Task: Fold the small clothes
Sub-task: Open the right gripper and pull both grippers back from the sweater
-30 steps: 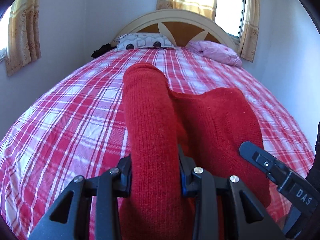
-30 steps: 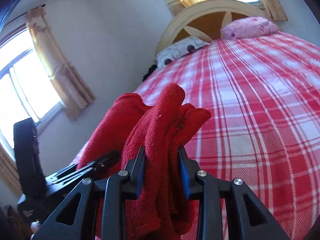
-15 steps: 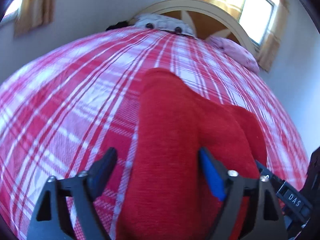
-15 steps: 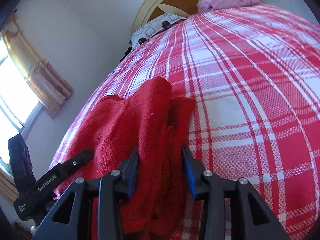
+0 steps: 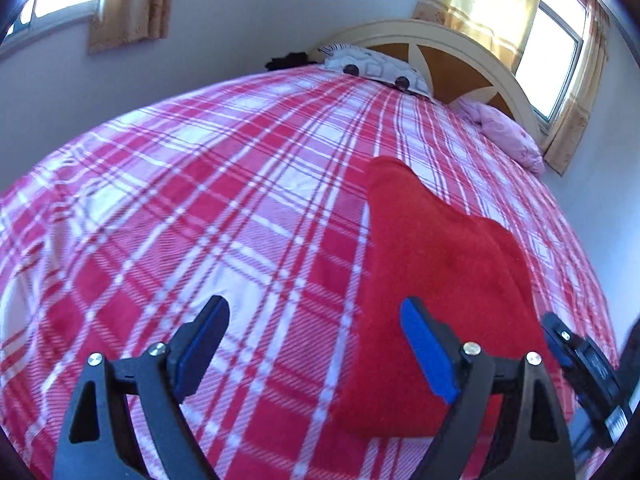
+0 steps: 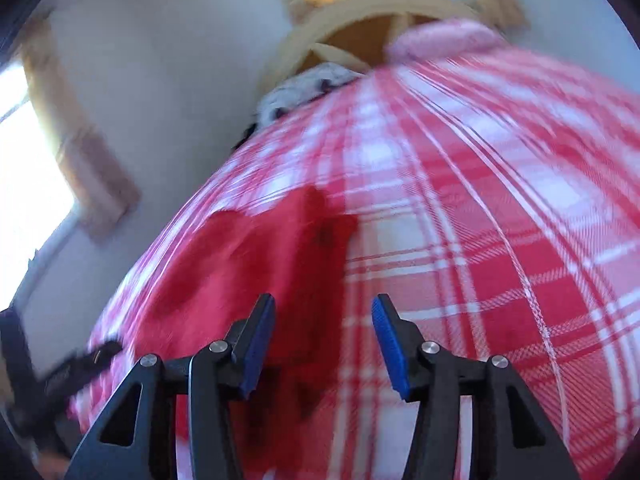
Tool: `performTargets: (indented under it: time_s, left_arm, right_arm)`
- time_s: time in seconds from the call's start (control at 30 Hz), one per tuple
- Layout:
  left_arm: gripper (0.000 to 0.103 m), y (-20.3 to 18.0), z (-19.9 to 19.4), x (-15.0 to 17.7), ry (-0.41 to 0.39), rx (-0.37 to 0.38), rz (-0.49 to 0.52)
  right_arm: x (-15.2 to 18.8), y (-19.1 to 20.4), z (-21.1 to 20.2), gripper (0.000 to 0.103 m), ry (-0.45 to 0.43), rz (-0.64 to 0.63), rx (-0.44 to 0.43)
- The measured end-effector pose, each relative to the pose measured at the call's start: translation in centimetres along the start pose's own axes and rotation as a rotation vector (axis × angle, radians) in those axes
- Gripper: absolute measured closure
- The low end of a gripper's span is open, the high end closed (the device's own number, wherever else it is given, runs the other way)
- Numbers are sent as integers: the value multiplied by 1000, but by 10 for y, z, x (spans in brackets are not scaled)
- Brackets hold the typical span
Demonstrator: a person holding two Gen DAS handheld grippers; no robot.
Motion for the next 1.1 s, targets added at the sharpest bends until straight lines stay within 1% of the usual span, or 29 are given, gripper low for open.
performTargets:
  time_s: [0.07, 0.13, 0.2, 0.3, 0.37, 0.4, 0.5, 0.73, 0.8, 0.87, 0.97, 1.1]
  left_arm:
    - [13, -5, 1, 3, -3, -7, 16]
    - [13, -14, 6, 10, 8, -20, 45]
    - [13, -21, 9, 15, 14, -46, 71]
    - [13, -27, 11, 23, 5, -88, 111]
    - [13, -26, 13, 26, 9, -110, 123]
    - [12, -25, 16, 28, 18, -116, 125]
    - [10, -22, 21, 36, 37, -134, 130]
    - [10, -30, 8, 46, 24, -180, 183]
    - [10, -30, 0, 50, 14, -186, 201]
    - [10, -30, -9, 54, 0, -198, 216]
    - [9, -29, -19, 62, -3, -210, 225]
    - [9, -33, -30, 78, 10, -210, 256]
  right_arm:
    - [1, 29, -11, 51, 1, -126, -16]
    - [3, 52, -17, 51, -4, -218, -34]
    - [7, 65, -17, 51, 6, -264, -49]
    - [25, 71, -3, 51, 84, -299, -38]
    - [43, 64, 16, 51, 168, -291, -14]
    - [46, 62, 18, 51, 179, -281, -24]
    - [45, 59, 19, 51, 172, -270, -36]
    - [48, 62, 8, 51, 177, -283, -11]
    - [48, 58, -3, 50, 159, -238, -22]
    - [52, 51, -17, 44, 139, -179, -42]
    - [62, 40, -32, 44, 153, -113, -50]
    - [69, 29, -47, 44, 167, -79, -27]
Point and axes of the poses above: each gripper's, at about its wrist camera, not at the fingertips, and z roughly the way its jaws point, y to its left, x to its underside, the point moved 4 cm from there along z, roughly the way its jaws point, and after that the axes turned 6 degrees about -z, right-handed, at the moved point
